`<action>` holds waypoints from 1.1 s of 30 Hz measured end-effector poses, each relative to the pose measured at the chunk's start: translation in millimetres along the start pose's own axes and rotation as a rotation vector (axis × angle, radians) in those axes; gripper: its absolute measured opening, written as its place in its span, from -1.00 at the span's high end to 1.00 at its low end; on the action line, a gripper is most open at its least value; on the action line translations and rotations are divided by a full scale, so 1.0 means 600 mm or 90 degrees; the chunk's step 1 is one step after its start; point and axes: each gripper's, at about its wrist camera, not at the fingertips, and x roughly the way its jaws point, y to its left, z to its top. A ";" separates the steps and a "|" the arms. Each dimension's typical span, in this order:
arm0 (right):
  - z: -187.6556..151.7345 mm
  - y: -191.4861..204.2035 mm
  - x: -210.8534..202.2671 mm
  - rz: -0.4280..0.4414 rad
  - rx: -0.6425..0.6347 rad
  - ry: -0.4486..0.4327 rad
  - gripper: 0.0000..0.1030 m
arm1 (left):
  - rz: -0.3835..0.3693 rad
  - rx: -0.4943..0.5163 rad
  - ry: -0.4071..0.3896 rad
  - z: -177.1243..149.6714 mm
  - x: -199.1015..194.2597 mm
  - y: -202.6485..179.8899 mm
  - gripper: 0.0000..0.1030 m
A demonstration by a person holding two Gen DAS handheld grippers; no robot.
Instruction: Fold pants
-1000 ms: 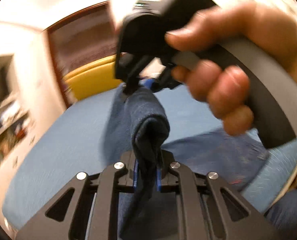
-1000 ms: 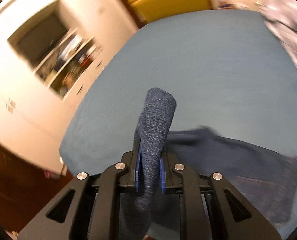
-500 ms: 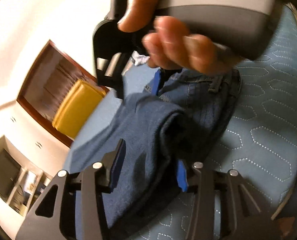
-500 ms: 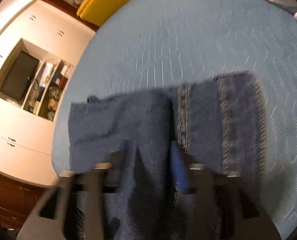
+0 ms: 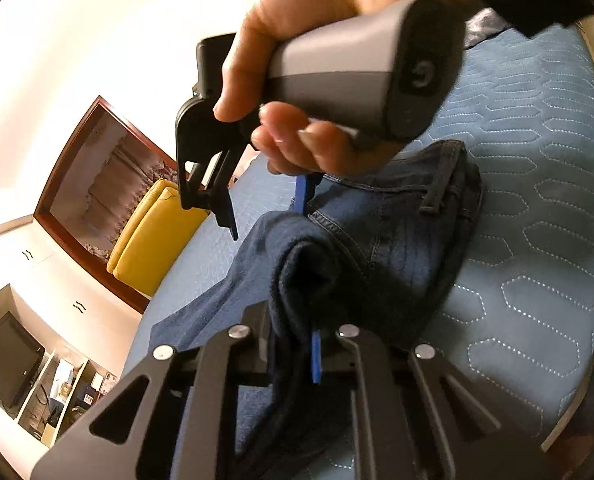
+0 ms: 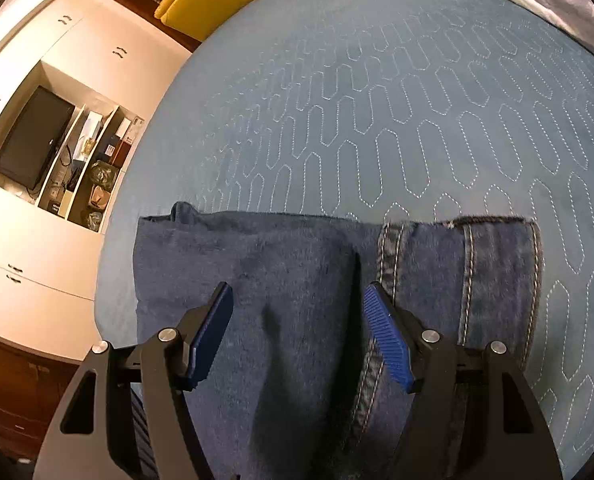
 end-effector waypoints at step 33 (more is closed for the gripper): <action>-0.020 -0.109 -0.075 -0.100 -0.047 -0.088 0.53 | -0.042 0.095 -0.039 0.093 0.019 -0.129 0.08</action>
